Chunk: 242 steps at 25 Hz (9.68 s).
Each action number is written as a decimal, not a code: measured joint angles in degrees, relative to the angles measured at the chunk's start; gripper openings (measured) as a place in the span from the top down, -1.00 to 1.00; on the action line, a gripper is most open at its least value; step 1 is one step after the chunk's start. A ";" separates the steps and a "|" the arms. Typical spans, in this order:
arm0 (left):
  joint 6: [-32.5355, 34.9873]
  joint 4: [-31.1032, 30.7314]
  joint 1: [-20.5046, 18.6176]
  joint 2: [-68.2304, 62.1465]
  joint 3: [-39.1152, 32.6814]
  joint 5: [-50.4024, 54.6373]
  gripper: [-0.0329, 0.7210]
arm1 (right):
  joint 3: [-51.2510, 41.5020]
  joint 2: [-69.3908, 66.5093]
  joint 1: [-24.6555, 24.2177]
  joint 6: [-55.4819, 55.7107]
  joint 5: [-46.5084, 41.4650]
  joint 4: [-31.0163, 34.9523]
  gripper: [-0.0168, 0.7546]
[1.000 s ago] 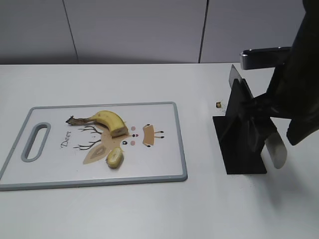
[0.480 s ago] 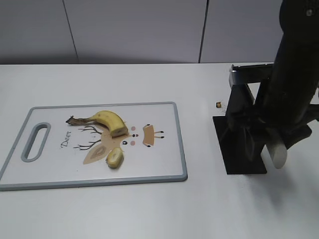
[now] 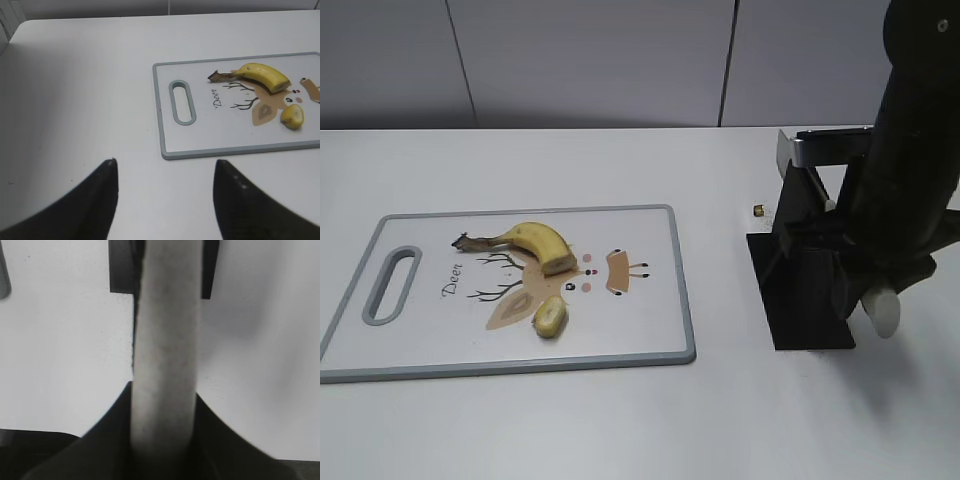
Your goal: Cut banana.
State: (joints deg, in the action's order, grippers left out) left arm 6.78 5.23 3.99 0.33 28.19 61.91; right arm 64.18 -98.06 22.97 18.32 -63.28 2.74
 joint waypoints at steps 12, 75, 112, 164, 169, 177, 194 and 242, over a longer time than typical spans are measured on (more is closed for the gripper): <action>0.00 0.00 0.00 0.00 0.00 0.00 -0.64 | 1.67 4.04 0.00 0.38 -2.47 0.51 0.53; 58.02 21.63 8.20 -65.76 38.96 -1.37 -0.64 | 29.81 -5.14 0.11 -79.92 -0.18 10.44 0.53; 81.28 28.04 9.68 -100.21 45.66 -12.31 -0.10 | 31.89 -15.14 -0.76 -98.34 2.09 25.73 0.53; 66.11 24.54 12.54 -114.19 45.72 -17.84 0.84 | 39.17 -33.85 -1.51 -93.92 3.82 19.52 0.47; 65.98 24.07 12.63 -114.14 44.29 -22.22 0.84 | 39.20 -34.01 -1.51 -93.92 5.45 18.92 0.47; 66.18 24.56 13.20 -112.87 38.64 -30.76 0.84 | 39.58 -34.99 -1.40 -94.15 6.95 18.62 0.44; 66.70 24.69 13.22 -118.19 39.09 -32.60 0.81 | 40.41 -40.02 -1.40 -93.77 7.42 19.62 0.42; 63.57 19.19 12.95 -94.99 42.62 -10.71 0.49 | 39.32 -19.13 -0.65 -91.09 -5.31 20.59 0.49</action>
State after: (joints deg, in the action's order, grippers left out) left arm 70.35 24.41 16.94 -94.65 70.82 51.20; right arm 103.50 -117.19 22.32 -72.77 -68.58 23.33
